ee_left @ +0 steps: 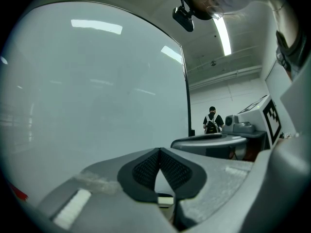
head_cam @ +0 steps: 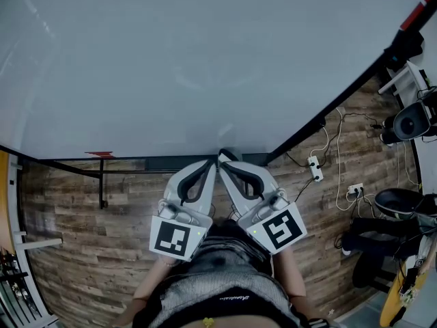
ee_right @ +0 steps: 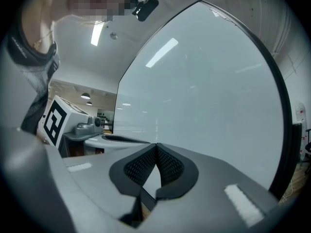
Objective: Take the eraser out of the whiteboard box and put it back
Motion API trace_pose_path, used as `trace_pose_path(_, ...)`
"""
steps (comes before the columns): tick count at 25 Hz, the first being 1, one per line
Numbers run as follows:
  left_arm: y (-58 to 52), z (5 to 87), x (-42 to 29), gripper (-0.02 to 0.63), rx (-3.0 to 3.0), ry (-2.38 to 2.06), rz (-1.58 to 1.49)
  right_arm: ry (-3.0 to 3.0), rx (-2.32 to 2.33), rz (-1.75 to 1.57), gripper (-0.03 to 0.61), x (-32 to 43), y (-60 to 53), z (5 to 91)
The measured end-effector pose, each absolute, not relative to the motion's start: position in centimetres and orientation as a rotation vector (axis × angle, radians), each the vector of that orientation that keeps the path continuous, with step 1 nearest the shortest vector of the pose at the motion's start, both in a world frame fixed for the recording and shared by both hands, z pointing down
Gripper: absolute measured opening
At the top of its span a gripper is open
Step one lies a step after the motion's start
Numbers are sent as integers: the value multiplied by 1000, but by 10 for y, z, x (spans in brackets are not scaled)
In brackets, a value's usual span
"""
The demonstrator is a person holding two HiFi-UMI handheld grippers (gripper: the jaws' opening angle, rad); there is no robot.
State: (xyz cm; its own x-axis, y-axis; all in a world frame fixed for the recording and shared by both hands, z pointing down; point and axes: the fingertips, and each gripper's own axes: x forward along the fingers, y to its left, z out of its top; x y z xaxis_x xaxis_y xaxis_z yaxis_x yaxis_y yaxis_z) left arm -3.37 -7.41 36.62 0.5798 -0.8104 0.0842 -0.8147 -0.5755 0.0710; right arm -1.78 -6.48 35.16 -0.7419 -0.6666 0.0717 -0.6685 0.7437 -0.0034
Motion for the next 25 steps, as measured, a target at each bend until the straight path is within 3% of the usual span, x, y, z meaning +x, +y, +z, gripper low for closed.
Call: trace_pose_path(25,-81,373,-33,2,2693,-1389,91,-2854,1060,29,-1,-21,-69,356)
